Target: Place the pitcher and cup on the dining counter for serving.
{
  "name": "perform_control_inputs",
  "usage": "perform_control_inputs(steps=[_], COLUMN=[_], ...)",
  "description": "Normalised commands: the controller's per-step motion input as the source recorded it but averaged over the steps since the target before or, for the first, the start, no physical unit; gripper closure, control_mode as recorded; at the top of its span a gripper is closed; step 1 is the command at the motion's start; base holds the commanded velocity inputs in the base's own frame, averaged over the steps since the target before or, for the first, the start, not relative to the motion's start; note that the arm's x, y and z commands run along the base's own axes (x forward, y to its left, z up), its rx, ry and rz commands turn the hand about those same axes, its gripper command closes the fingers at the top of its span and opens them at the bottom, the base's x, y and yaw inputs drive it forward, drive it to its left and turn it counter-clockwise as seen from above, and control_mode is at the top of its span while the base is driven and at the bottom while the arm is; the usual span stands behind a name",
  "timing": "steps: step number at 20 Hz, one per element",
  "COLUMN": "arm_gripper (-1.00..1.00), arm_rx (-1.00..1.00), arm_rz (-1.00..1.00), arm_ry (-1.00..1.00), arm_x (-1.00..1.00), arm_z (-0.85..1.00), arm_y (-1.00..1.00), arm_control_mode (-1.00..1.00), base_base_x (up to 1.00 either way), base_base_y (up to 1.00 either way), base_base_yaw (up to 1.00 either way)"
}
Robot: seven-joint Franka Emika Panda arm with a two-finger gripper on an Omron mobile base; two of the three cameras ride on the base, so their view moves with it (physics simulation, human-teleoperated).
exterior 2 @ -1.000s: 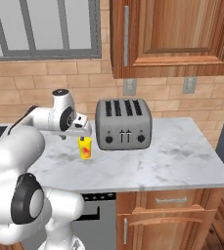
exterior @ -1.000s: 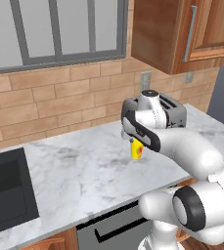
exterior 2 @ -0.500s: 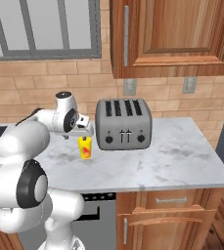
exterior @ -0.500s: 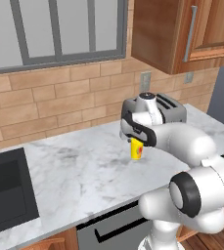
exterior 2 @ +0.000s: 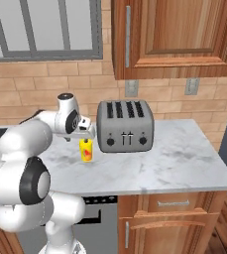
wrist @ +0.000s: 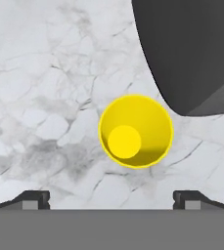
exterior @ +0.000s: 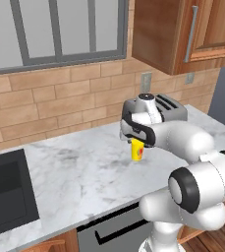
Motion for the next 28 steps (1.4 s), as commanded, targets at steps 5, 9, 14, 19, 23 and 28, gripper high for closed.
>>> perform_control_inputs(steps=[5,9,14,19,23,28], arm_gripper=[-1.0,-1.0,-1.0,-1.0,-1.0,-1.0], arm_rx=[0.0,-0.01,-0.02,-0.01,0.0,0.0], arm_rz=[0.0,0.0,0.0,0.0,0.0,0.0], arm_ry=[0.0,0.0,0.0,0.0,0.0,0.0], arm_x=[0.08,0.13,0.07,0.0,0.0,0.0], arm_z=[-0.23,-0.23,-0.16,-0.13,-0.16,-0.07], arm_y=[0.1,0.04,0.0,0.0,0.01,0.08], arm_control_mode=[-1.0,-1.0,-1.0,-1.0,-1.0,-1.0], base_base_x=[0.0,0.0,0.0,0.0,0.0,0.0], base_base_y=[0.0,0.0,0.0,0.0,0.0,0.0], base_base_yaw=[0.0,0.0,0.0,0.0,0.0,0.0])
